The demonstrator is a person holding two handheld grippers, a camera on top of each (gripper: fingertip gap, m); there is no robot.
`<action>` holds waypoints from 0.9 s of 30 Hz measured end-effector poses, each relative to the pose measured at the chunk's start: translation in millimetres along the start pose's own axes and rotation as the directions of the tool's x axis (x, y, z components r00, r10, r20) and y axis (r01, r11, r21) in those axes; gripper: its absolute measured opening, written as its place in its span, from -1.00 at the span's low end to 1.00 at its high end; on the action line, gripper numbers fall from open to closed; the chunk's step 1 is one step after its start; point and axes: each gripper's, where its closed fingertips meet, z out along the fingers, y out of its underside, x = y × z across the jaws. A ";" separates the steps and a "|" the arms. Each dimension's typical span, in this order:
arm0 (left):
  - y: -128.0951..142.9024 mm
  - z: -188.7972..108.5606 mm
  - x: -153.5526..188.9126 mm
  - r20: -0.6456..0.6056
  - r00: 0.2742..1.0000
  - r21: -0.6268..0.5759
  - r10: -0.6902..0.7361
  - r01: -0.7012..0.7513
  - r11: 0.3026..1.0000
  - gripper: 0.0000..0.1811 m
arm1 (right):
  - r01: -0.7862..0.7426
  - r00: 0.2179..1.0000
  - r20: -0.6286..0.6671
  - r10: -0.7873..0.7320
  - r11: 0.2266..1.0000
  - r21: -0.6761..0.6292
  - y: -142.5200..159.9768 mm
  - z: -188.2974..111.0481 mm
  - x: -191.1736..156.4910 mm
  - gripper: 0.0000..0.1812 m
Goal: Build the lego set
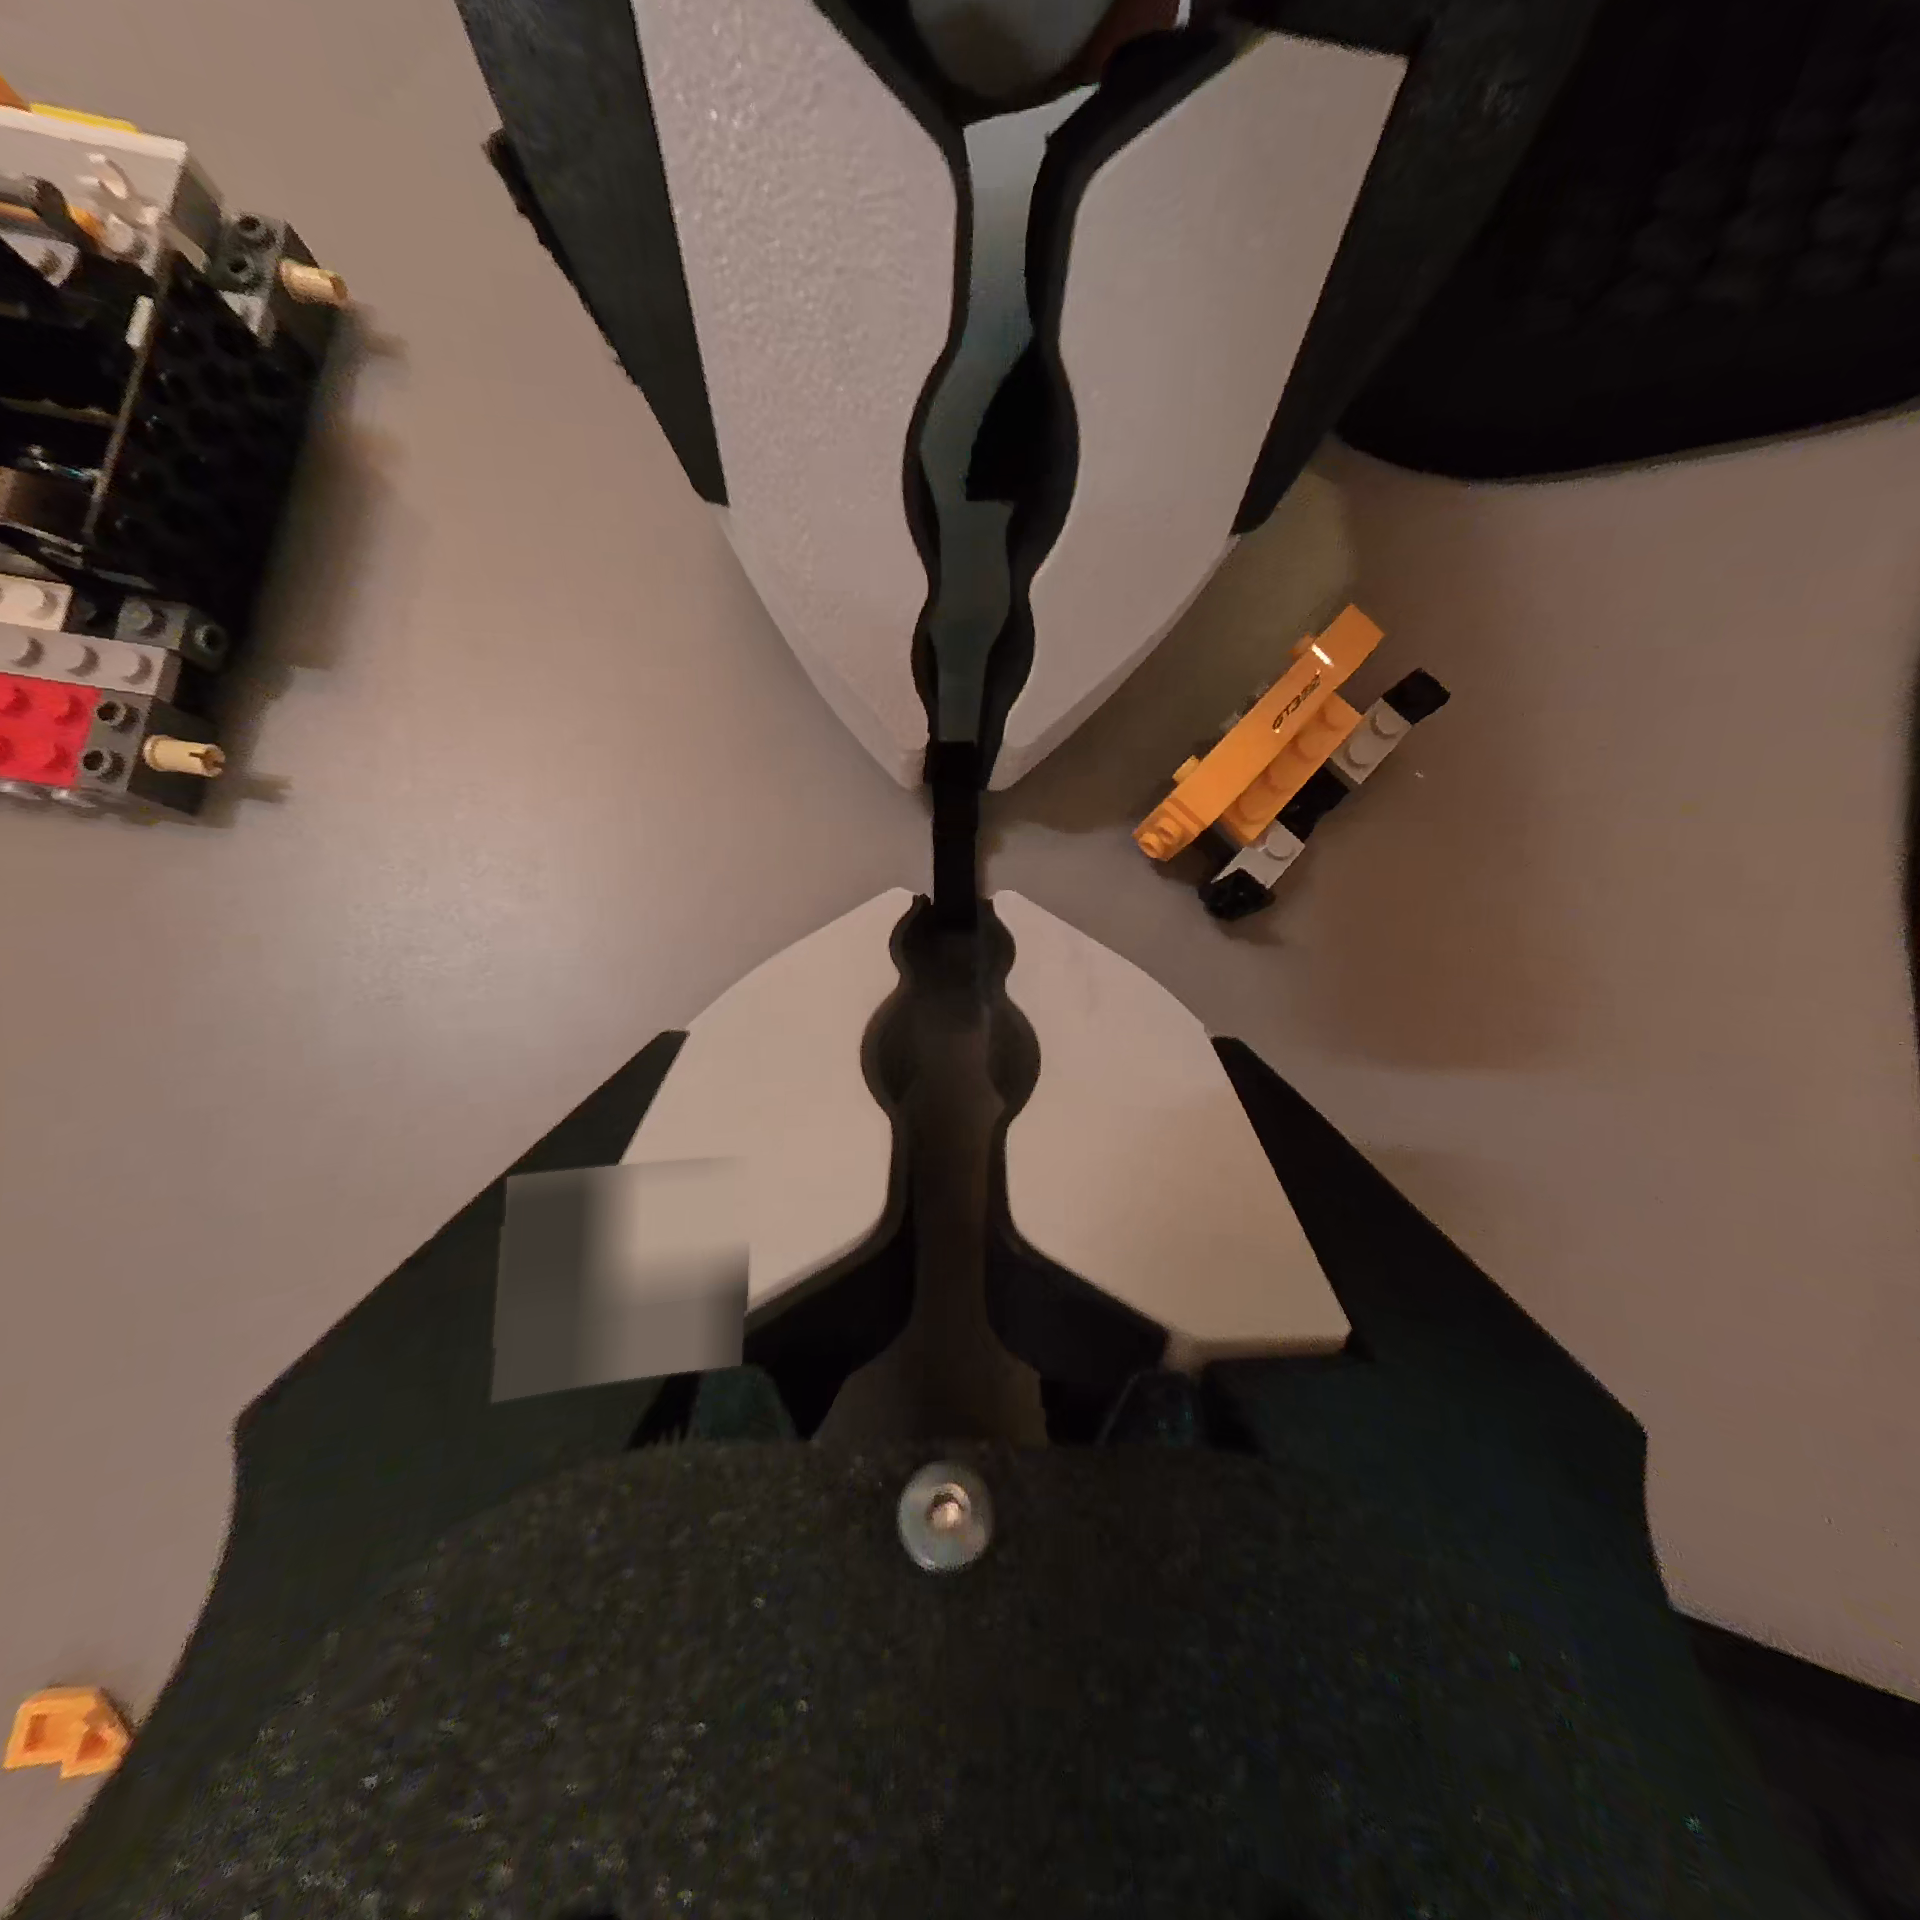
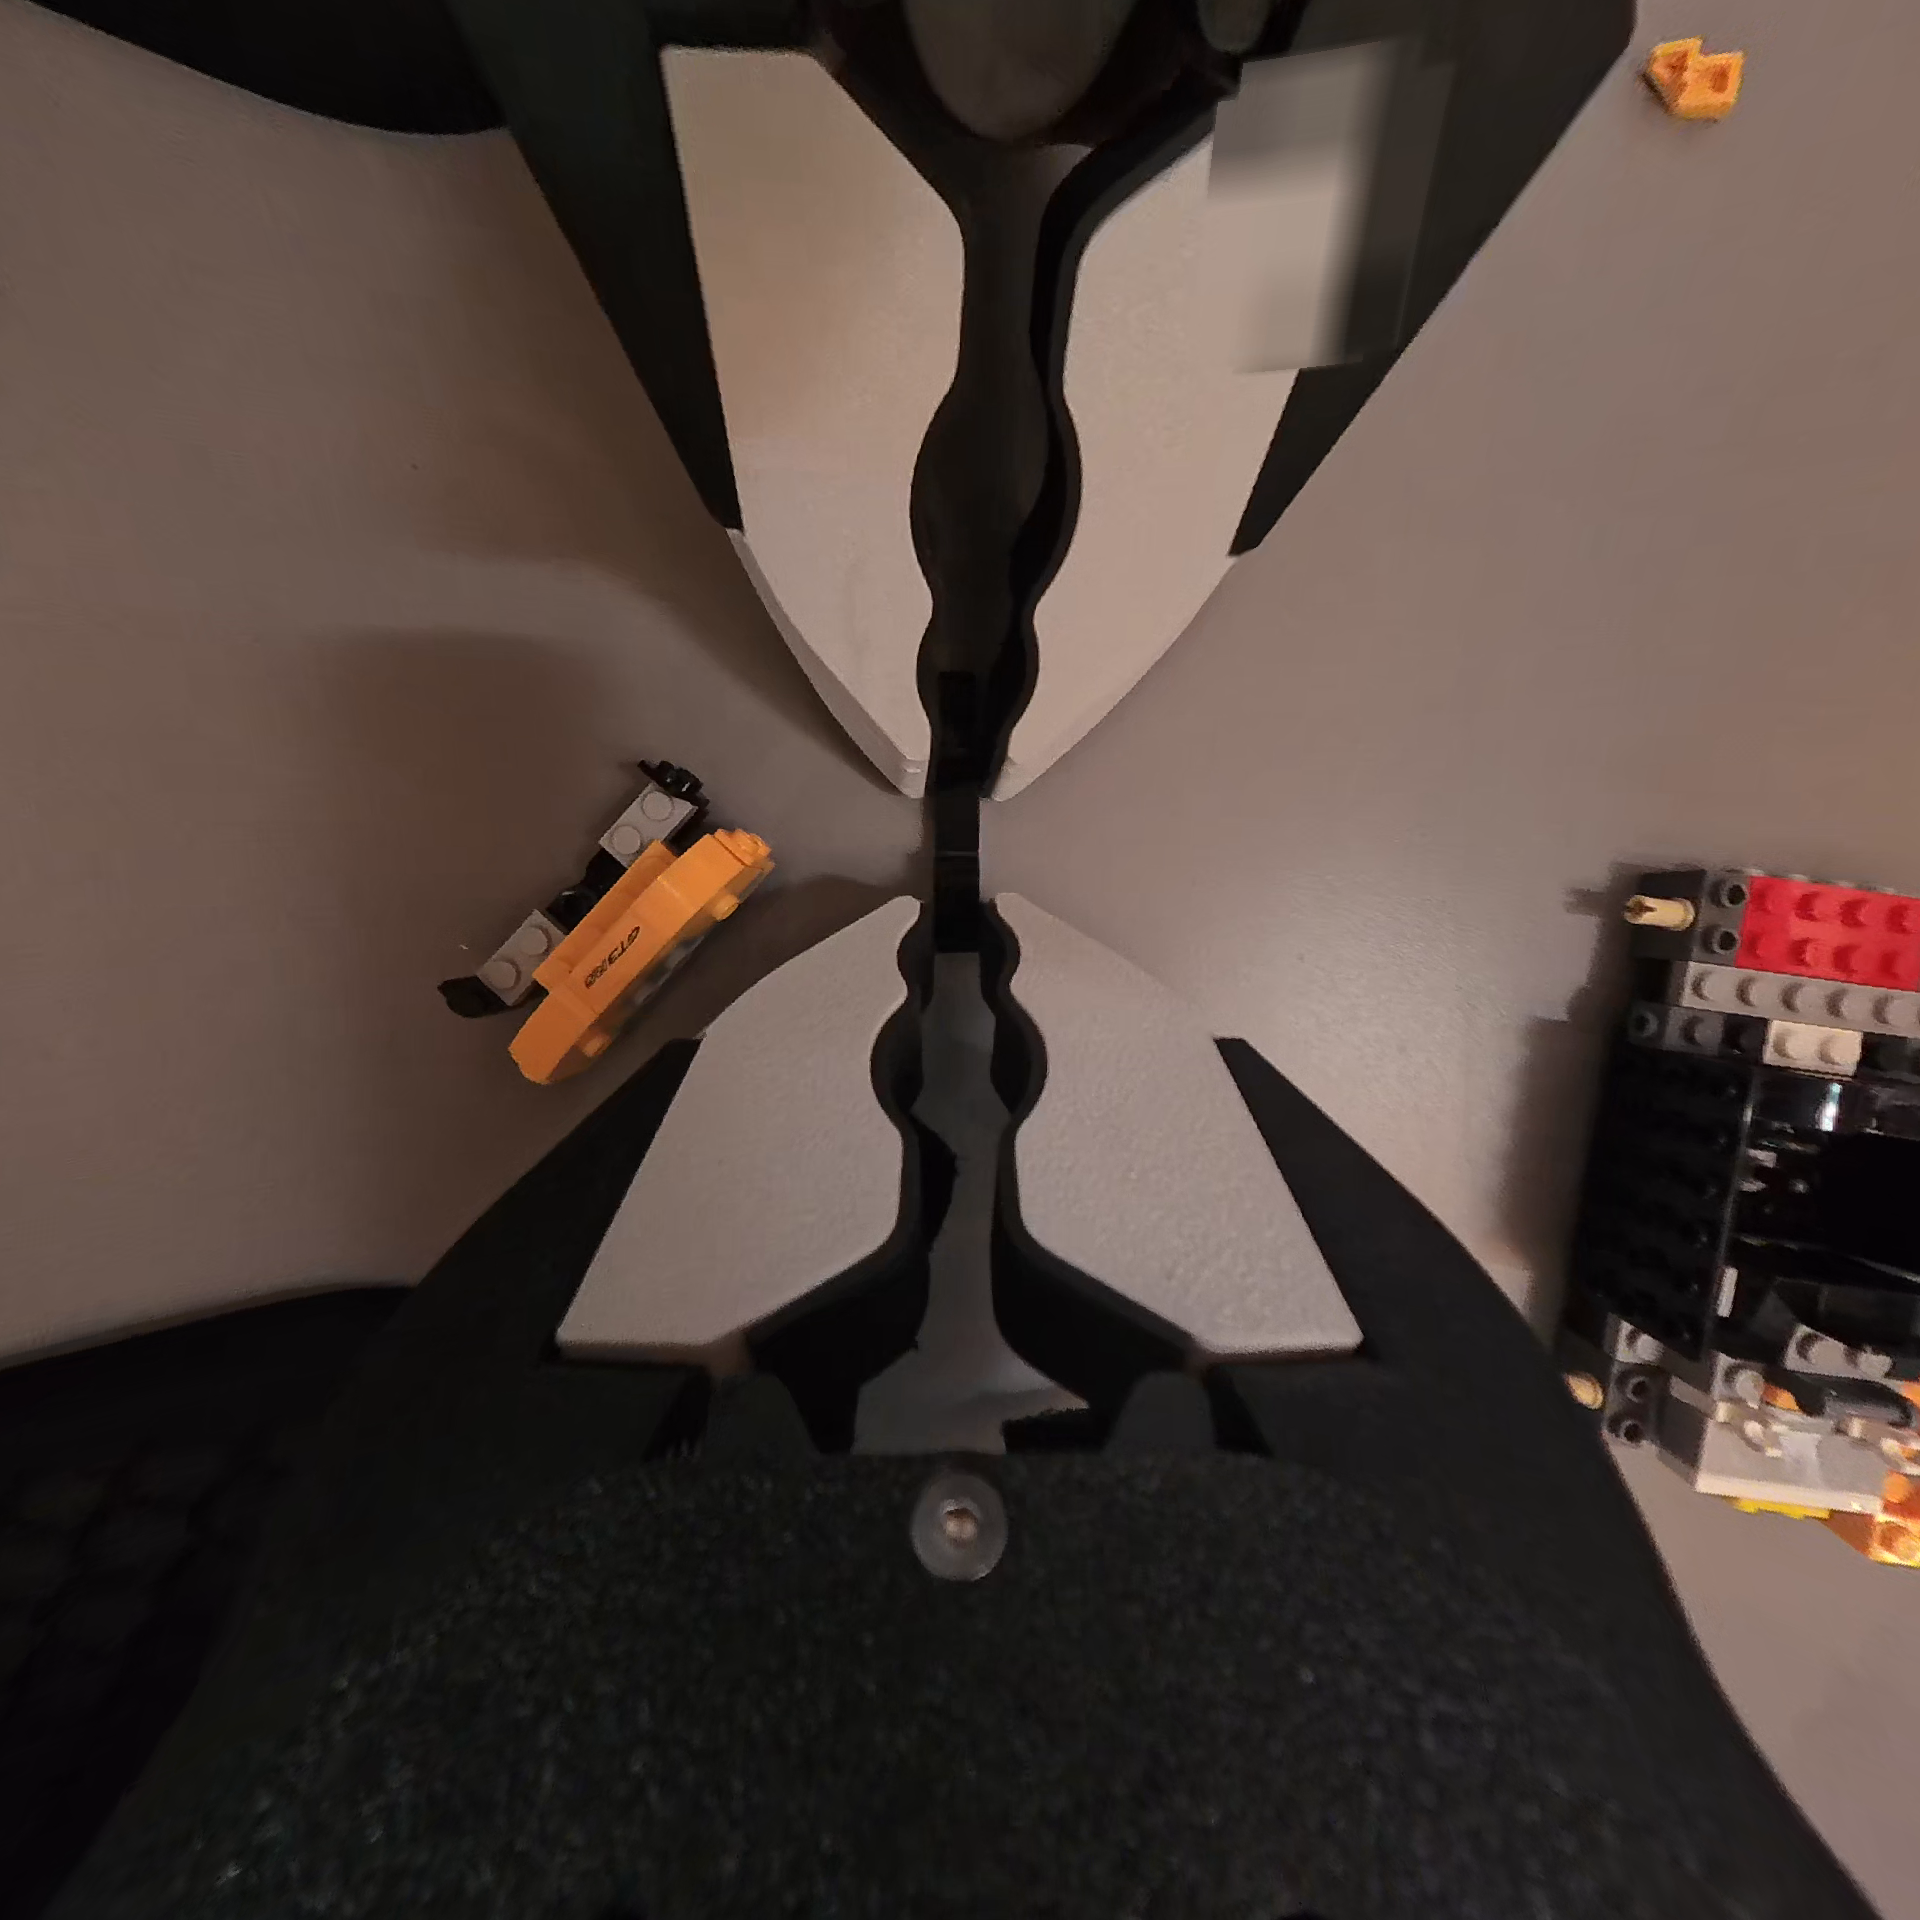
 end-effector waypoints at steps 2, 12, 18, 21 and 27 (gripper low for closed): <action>-4.2 -2.3 0.5 0.013 1.000 0.030 0.005 -0.005 1.000 -0.89 | -0.002 1.000 -0.003 0.002 1.000 0.004 0.0 0.6 -0.1 -0.92; -1.7 -3.5 -2.2 0.062 0.998 0.039 0.026 -0.028 0.999 -0.93 | -0.010 1.000 0.000 0.010 1.000 0.027 -0.1 1.1 -0.1 -0.92; -1.8 -5.9 -12.5 0.140 0.987 0.038 0.083 -0.089 0.995 -0.93 | -0.024 1.000 -0.007 0.025 0.999 0.046 0.2 -2.3 1.2 -0.92; -2.8 -13.5 -27.2 0.230 0.968 0.050 0.098 -0.112 0.992 -0.88 | -0.037 0.999 -0.007 0.037 0.995 0.093 -1.4 -9.7 2.0 -0.92; -36.0 -38.3 -2.7 -0.071 0.990 0.336 -0.126 0.142 0.931 -0.92 | 0.100 0.994 -0.082 -0.078 0.947 0.306 -26.7 -42.8 1.5 -0.92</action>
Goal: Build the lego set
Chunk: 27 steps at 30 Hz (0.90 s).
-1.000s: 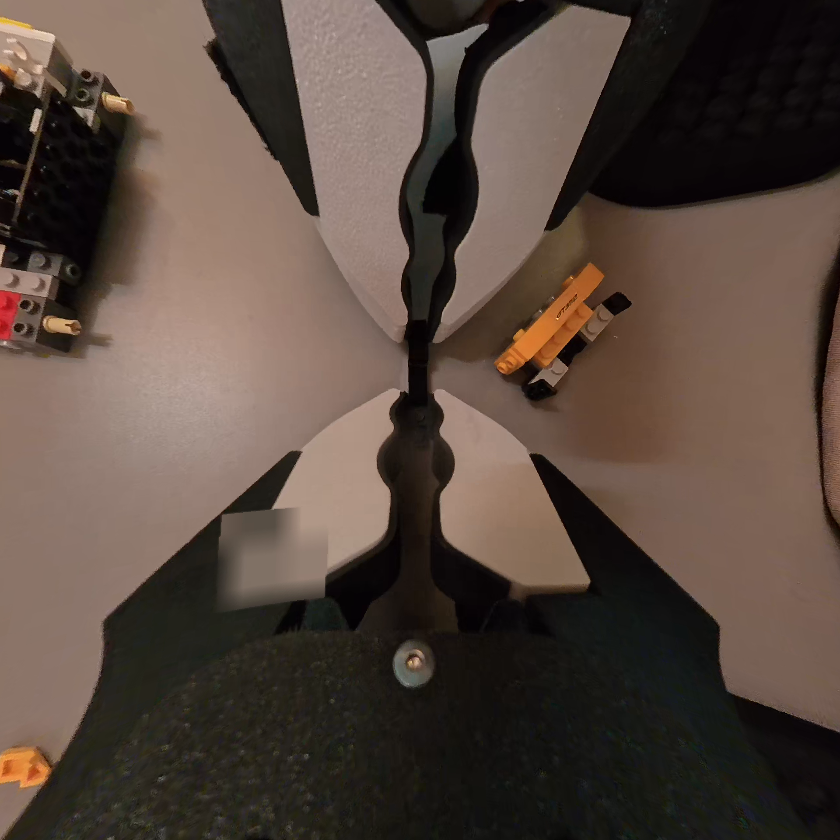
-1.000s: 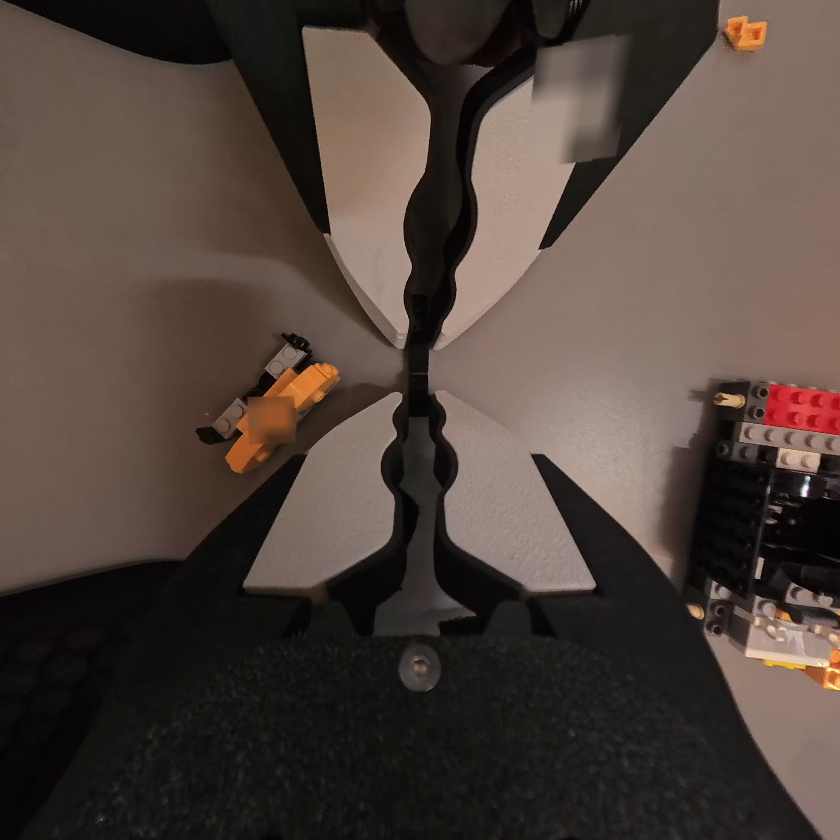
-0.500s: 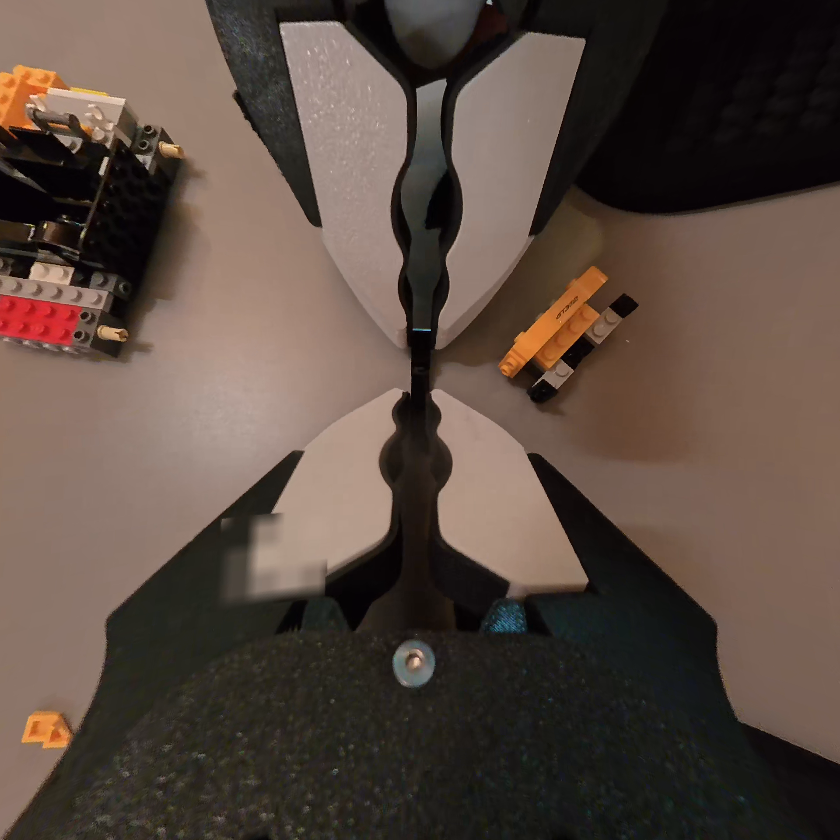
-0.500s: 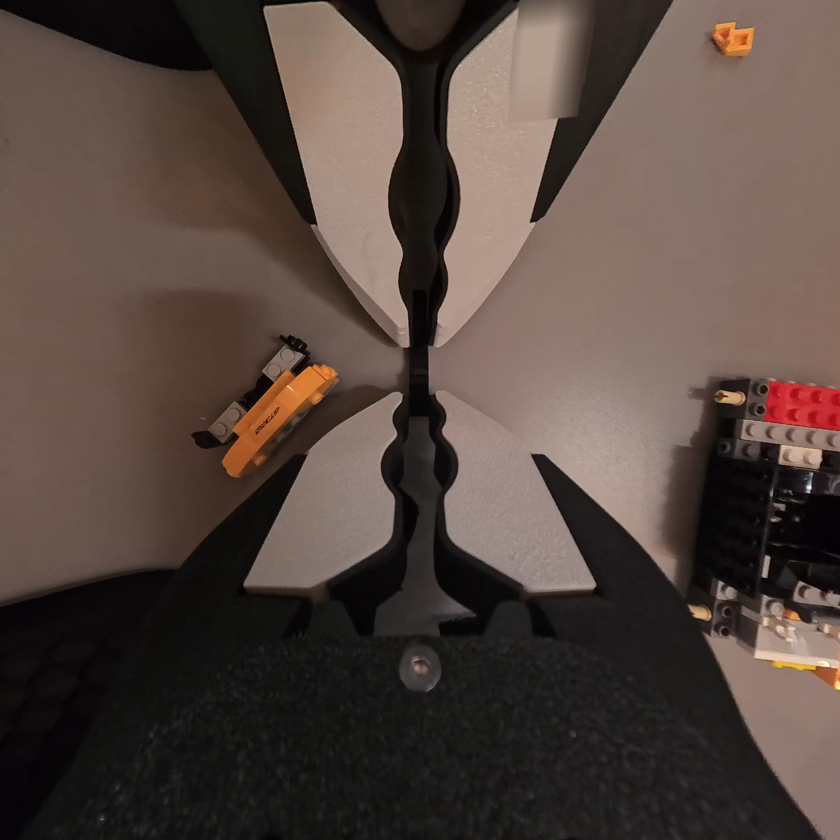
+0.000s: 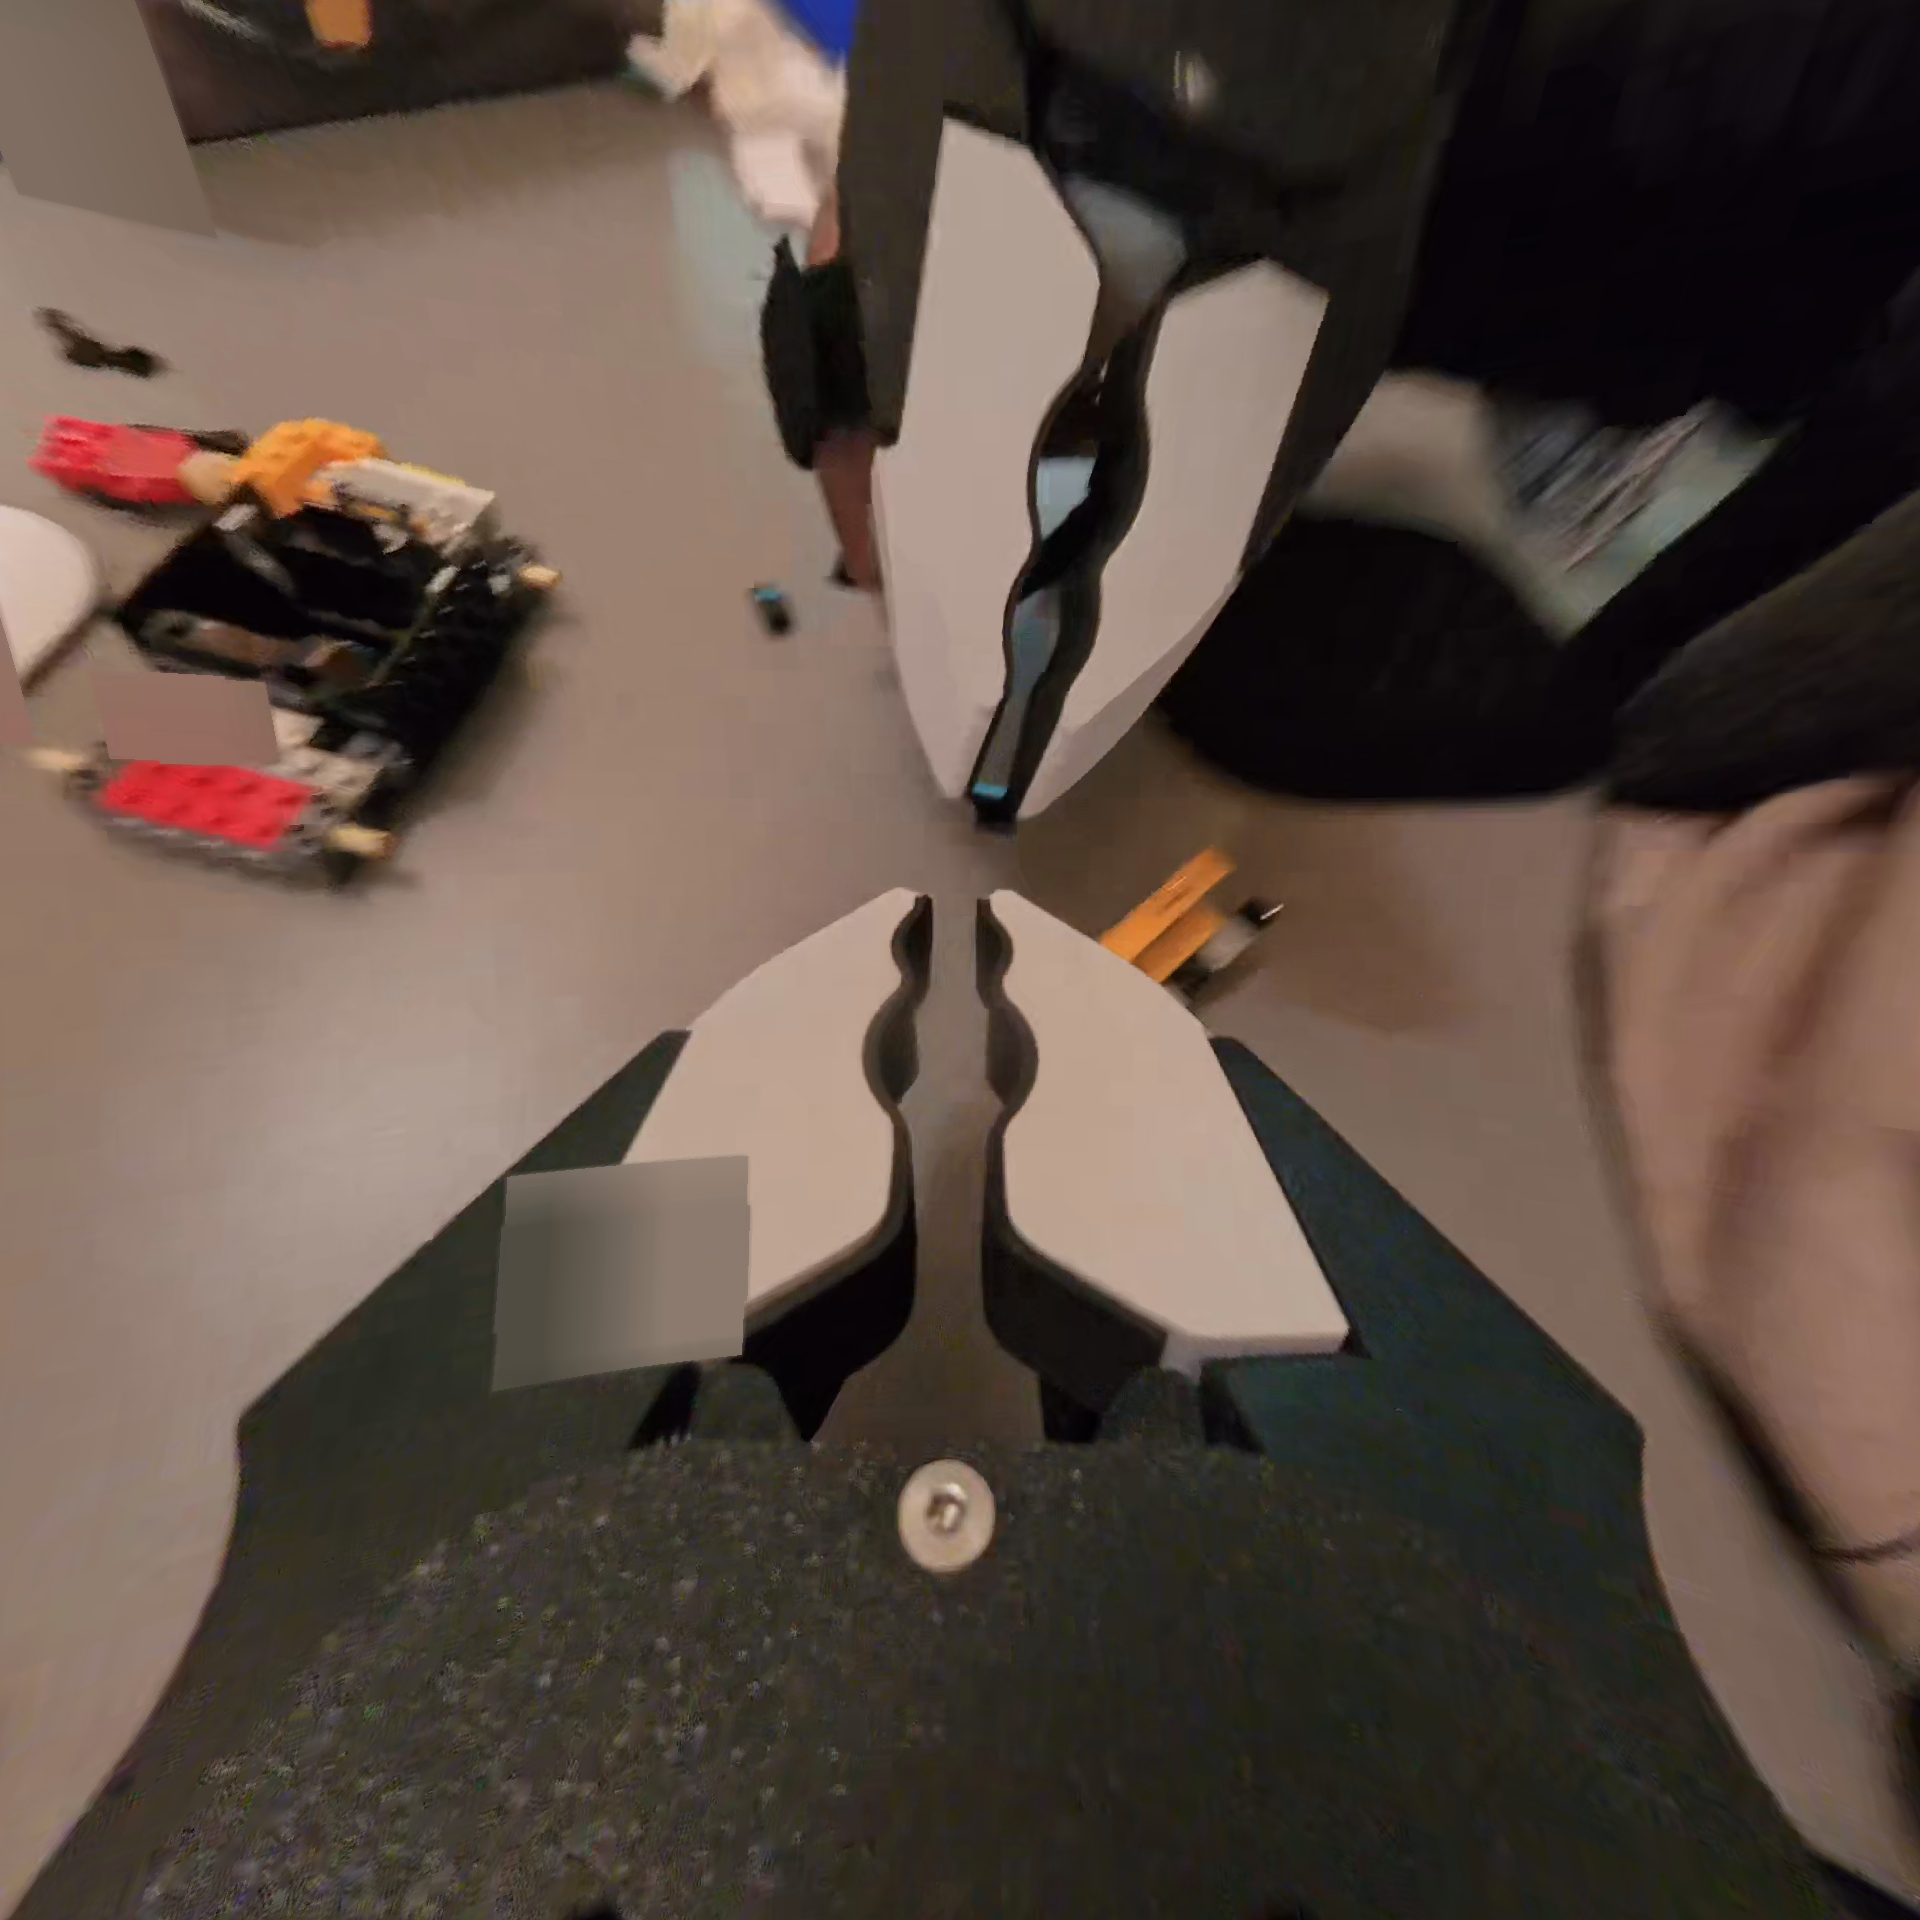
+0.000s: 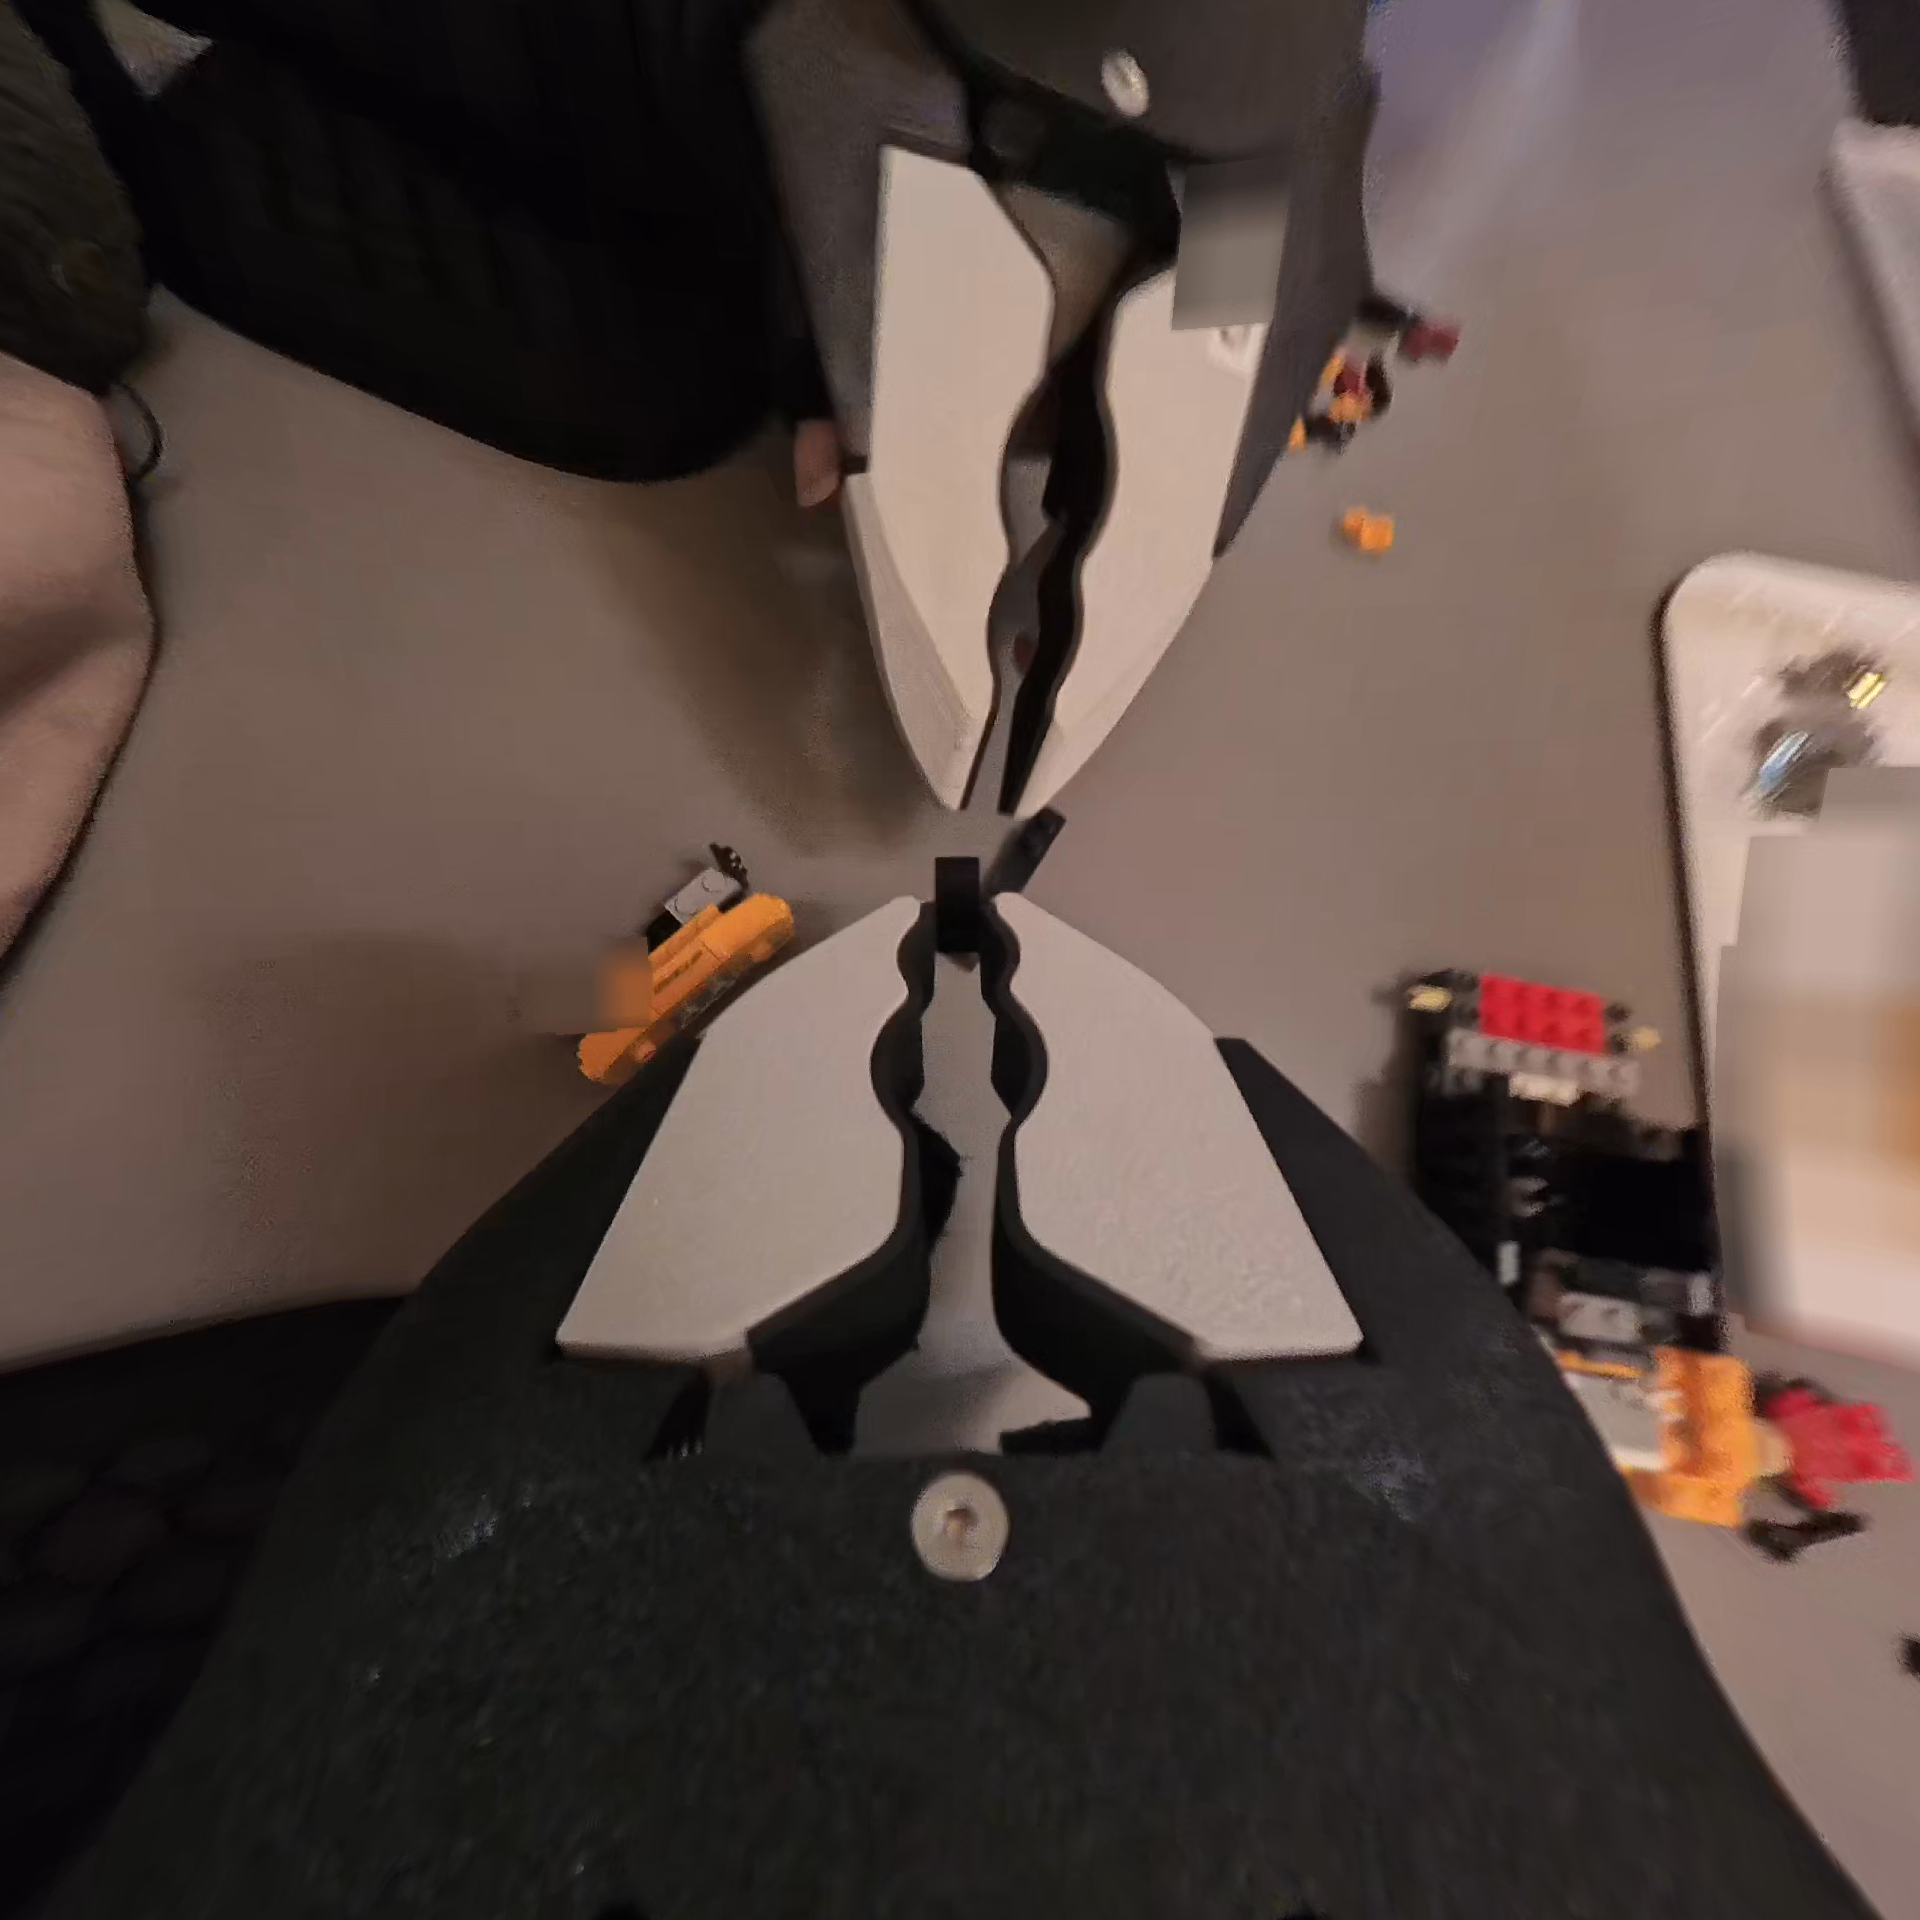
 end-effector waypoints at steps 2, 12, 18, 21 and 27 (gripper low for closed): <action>-12.9 -3.9 10.0 -0.124 0.982 0.075 -0.141 0.151 0.986 -0.90 | 0.121 0.992 -0.030 -0.120 0.993 0.005 -10.9 -6.2 -0.6 -0.91; -22.1 -4.1 22.3 -0.292 0.872 0.089 -0.393 0.434 0.896 -0.90 | 0.487 0.861 -0.050 -0.505 0.849 -0.204 -21.8 -6.8 -3.6 -0.92; -31.9 -12.8 13.3 -0.170 0.944 0.188 -0.282 0.312 0.931 -0.97 | 0.450 0.853 -0.194 -0.485 0.871 -0.199 -30.7 -12.6 11.0 -0.90; -52.0 -30.2 5.1 0.013 0.993 0.321 -0.119 0.108 0.941 -0.97 | 0.154 0.942 -0.310 -0.128 0.986 0.058 -45.5 -30.3 25.1 -0.81; -88.5 -64.7 4.1 0.558 0.798 0.316 0.226 -0.457 0.832 -0.97 | -0.501 0.750 0.106 0.652 0.457 0.734 -77.6 -60.4 36.5 -0.72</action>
